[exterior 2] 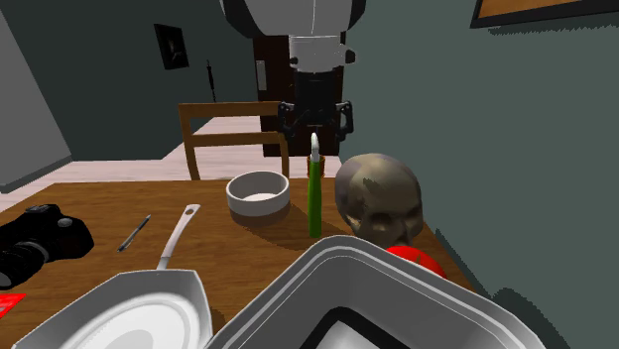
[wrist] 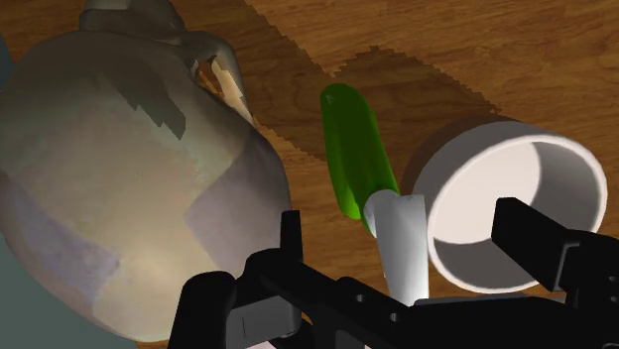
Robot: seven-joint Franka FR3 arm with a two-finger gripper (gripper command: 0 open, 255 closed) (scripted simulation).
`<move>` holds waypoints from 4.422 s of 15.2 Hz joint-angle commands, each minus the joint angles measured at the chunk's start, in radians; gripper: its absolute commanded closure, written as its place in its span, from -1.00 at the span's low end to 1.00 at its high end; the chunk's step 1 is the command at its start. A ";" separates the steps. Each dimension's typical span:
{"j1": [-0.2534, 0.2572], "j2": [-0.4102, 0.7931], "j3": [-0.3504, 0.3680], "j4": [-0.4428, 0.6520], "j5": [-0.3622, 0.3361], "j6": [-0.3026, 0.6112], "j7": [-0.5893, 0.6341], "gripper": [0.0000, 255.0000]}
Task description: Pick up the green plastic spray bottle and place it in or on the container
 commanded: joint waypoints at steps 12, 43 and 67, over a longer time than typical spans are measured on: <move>0.000 -0.003 0.000 0.009 0.000 -0.012 0.000 1.00; 0.008 0.017 0.003 0.459 0.002 -0.442 -0.011 1.00; -0.028 -0.530 -0.017 0.015 0.043 -0.542 -0.063 1.00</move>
